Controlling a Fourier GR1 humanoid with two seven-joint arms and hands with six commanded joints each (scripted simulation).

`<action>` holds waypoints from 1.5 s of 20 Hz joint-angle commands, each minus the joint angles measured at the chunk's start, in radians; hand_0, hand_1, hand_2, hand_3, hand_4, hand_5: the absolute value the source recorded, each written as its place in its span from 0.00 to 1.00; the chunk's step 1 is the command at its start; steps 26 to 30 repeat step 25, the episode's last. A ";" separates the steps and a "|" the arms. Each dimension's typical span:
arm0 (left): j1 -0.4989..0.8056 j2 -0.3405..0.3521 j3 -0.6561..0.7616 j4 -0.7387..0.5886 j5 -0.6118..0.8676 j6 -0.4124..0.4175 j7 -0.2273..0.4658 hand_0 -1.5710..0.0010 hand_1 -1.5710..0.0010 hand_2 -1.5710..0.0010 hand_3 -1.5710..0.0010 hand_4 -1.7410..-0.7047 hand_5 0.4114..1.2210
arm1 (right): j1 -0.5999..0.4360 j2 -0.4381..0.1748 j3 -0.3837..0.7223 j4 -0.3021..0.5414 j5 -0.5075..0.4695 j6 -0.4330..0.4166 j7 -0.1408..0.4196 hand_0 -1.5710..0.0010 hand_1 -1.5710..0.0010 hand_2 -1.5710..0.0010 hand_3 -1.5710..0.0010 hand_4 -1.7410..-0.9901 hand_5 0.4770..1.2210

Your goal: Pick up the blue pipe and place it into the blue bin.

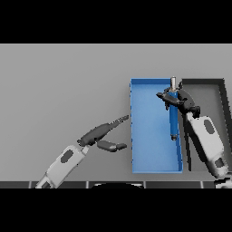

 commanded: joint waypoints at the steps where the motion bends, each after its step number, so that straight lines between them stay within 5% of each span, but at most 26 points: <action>1: -0.004 0.000 0.000 0.004 -0.002 -0.001 0.008 1.00 1.00 1.00 1.00 0.88 0.08 | -0.017 -0.024 0.066 0.025 -0.073 -0.052 0.000 0.07 0.12 0.15 0.49 0.28 0.96; 4: -0.007 -0.002 -0.002 0.011 -0.009 0.000 0.004 1.00 1.00 1.00 1.00 0.88 0.08 | -0.082 -0.097 0.234 0.086 -0.253 -0.106 0.000 0.52 0.55 0.57 0.74 0.53 0.93; 6: 0.006 0.007 -0.003 -0.007 -0.008 0.003 -0.001 1.00 1.00 1.00 1.00 0.88 0.08 | -0.107 -0.137 0.306 0.068 -0.303 -0.075 0.001 0.69 0.71 0.72 0.83 0.63 0.89; 9: -0.009 -0.005 0.002 0.010 -0.007 0.009 0.020 1.00 1.00 1.00 1.00 0.88 0.08 | -0.137 -0.191 0.378 0.033 -0.216 0.007 0.001 0.84 0.85 0.86 0.91 0.72 0.71; 18: 0.004 0.008 -0.001 -0.020 0.005 0.000 0.013 1.00 1.00 1.00 1.00 0.88 0.07 | -0.143 -0.195 0.415 0.019 -0.154 -0.011 -0.015 0.97 0.98 0.98 0.99 0.74 0.43; 30: -0.019 0.002 0.004 -0.007 -0.004 0.006 0.026 1.00 1.00 1.00 1.00 0.88 0.08 | -0.139 -0.194 0.419 0.005 -0.152 -0.004 -0.026 0.99 0.99 0.99 0.99 0.74 0.39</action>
